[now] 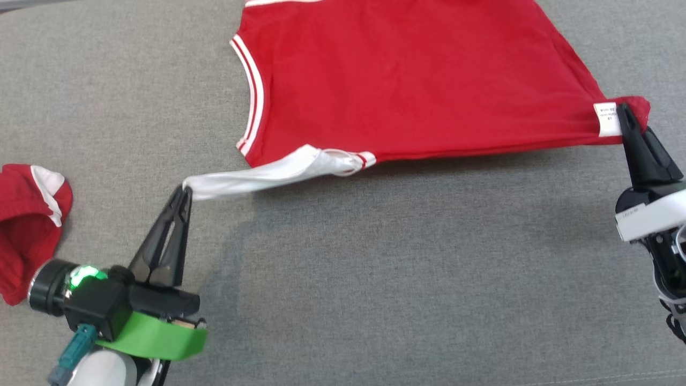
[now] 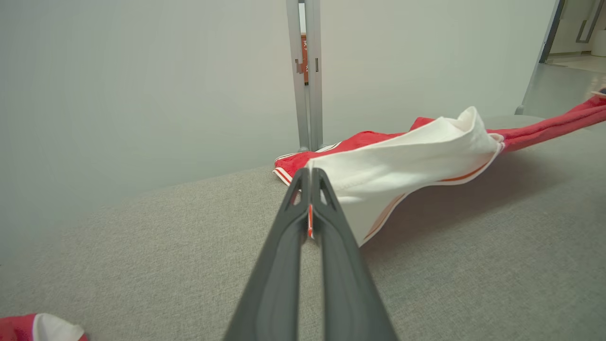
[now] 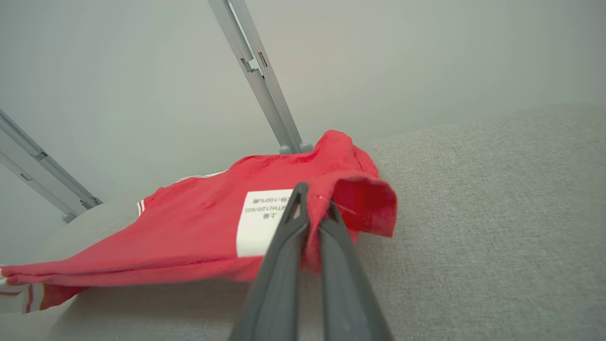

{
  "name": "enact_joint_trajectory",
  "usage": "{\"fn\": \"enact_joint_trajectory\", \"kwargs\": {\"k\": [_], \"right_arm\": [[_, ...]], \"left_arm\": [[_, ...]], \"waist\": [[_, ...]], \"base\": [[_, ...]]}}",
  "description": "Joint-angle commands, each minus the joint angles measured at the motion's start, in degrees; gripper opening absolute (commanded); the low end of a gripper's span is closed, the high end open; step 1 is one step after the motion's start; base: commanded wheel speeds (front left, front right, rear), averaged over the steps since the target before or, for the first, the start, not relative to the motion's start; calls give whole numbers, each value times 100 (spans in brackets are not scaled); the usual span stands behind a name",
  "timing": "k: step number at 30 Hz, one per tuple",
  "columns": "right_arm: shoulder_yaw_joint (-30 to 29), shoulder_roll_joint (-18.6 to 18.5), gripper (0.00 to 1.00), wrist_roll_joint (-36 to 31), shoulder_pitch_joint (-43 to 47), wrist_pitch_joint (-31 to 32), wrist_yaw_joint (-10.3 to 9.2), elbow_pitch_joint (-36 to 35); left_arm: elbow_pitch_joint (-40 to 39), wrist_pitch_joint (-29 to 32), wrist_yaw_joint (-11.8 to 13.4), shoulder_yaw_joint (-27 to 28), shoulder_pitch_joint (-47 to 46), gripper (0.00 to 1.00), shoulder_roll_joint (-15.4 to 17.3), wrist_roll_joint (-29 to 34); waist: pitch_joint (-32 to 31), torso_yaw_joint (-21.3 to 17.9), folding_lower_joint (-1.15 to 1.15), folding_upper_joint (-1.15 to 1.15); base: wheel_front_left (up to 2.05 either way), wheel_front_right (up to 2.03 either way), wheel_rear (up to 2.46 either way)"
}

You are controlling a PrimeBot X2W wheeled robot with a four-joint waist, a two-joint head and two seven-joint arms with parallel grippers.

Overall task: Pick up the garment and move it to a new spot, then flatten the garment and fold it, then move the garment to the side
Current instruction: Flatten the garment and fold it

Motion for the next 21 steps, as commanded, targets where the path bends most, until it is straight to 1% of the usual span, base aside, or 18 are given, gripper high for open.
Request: {"fn": "enact_joint_trajectory", "kwargs": {"k": [1,6,10,17,21], "right_arm": [[-77,-41,0,-57,192,-22,-6,-63],[-166,-60,0,-159,798,-22,-6,-222],[-247,8,0,-230,1200,-23,-6,-308],[-330,121,0,-313,1586,-23,-6,-297],[-267,166,0,-376,1697,-23,-6,-249]], "left_arm": [[-6,-1,-9,13,222,0,-11,46],[20,-1,-9,17,814,0,-93,59],[116,-1,-10,-92,1143,0,-121,19],[234,-1,-10,-187,1340,0,-139,-77],[310,-1,-10,-212,1375,0,-87,-88]], "waist": [[-242,-71,0,0],[-431,-74,0,0],[-571,-62,0,0],[-811,-72,0,0],[-941,-95,0,0]], "base": [[0,0,0],[0,0,0],[0,0,0],[0,0,0],[0,0,0]]}}
